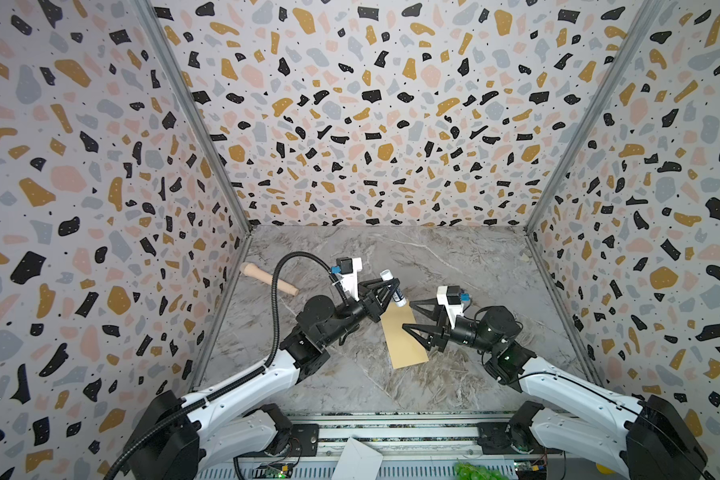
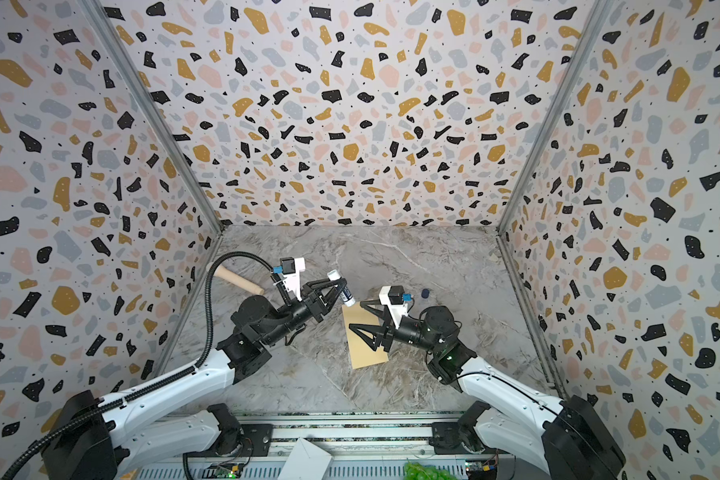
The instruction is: Place the letter into the envelope and seal it
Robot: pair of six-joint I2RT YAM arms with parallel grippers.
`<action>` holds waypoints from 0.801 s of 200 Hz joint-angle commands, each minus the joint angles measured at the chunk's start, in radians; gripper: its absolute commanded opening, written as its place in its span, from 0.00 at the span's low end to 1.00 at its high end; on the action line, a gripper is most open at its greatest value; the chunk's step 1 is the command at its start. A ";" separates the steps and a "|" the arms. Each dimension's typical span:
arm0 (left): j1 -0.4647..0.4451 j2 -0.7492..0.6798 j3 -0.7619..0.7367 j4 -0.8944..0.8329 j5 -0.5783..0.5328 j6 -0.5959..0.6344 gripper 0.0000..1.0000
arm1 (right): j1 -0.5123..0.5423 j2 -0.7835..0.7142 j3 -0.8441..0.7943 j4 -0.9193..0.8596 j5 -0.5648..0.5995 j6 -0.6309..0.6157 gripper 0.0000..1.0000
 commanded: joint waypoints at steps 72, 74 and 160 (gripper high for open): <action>0.002 0.018 0.028 0.107 0.070 -0.087 0.00 | -0.041 0.112 0.059 0.275 -0.094 0.304 0.55; 0.002 0.018 0.028 0.108 0.070 -0.089 0.00 | -0.042 0.114 0.060 0.278 -0.094 0.307 0.55; 0.002 0.018 0.033 0.102 0.073 -0.081 0.00 | -0.041 0.152 0.074 0.292 -0.072 0.361 0.14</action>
